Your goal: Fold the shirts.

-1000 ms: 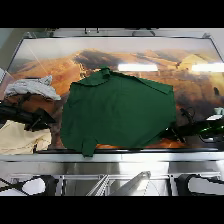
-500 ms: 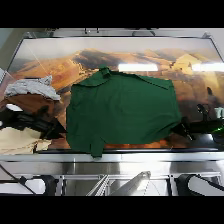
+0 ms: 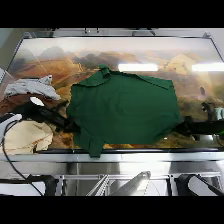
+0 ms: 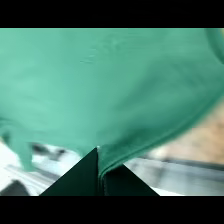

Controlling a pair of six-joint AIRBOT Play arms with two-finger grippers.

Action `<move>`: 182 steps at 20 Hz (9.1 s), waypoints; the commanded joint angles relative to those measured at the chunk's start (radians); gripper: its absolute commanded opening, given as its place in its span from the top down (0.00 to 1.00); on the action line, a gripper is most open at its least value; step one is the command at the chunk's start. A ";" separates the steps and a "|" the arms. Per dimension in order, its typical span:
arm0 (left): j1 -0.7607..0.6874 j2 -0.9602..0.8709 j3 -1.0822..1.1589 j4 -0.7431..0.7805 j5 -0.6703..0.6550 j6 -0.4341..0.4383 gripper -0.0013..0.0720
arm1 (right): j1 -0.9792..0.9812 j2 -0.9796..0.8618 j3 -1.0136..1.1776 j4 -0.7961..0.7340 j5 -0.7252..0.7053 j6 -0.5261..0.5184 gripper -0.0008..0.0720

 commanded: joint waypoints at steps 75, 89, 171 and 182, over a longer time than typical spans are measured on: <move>0.278 0.022 0.064 0.285 -0.023 -0.174 0.52 | 0.299 -0.518 0.184 0.087 -0.264 -0.155 0.78; 0.016 -0.124 0.101 0.154 0.146 -0.151 0.95 | 0.297 -0.405 0.184 0.130 -0.111 -0.183 0.96; 0.059 0.050 0.630 -0.863 -0.195 0.087 0.96 | 1.046 -1.065 1.463 0.432 -0.246 0.027 0.96; 0.060 0.057 0.214 -0.865 -0.198 0.232 0.96 | 0.739 -0.845 1.096 -0.251 -0.064 0.349 0.06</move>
